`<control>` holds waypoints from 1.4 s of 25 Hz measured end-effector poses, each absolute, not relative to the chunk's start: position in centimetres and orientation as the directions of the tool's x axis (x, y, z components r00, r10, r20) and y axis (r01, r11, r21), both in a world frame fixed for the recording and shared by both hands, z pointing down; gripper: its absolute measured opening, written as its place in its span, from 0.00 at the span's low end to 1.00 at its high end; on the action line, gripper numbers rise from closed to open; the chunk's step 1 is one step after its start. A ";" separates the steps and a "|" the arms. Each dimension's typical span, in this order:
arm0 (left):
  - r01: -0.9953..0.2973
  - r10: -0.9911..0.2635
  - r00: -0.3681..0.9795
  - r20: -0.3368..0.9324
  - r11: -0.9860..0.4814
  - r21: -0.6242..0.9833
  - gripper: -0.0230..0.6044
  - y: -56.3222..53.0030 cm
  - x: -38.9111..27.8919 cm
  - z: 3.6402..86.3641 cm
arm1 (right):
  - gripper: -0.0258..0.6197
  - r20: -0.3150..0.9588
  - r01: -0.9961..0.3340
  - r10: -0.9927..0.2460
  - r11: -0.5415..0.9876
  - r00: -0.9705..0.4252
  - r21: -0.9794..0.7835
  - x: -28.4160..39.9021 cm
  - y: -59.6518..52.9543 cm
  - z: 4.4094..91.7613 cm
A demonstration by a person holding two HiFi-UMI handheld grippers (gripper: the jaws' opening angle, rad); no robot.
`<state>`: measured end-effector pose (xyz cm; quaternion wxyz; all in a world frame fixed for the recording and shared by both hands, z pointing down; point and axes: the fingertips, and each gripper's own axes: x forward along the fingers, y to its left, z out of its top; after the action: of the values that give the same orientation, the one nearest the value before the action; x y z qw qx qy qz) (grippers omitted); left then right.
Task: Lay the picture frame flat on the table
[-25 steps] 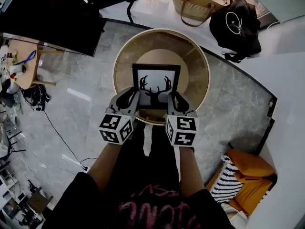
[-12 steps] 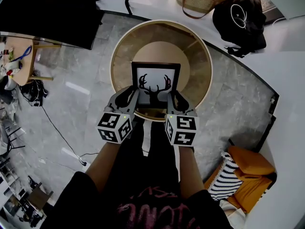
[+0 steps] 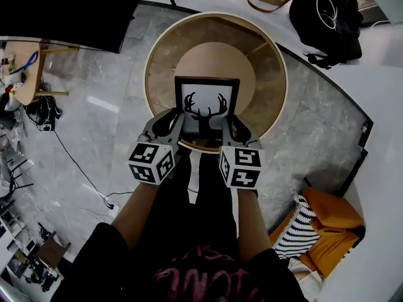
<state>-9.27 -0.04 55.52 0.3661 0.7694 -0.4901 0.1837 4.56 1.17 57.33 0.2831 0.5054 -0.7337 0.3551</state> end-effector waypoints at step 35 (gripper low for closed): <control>-0.891 -0.466 0.449 0.763 -0.168 0.422 0.15 4.7 -9.4 69.1 | 0.17 0.872 -0.945 -0.368 0.182 -0.323 -0.273 4.4 6.3 70.6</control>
<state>-9.39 4.70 69.10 0.4446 0.7257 -0.4673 0.2392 4.41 6.30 70.56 0.3364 0.4747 -0.6912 0.4288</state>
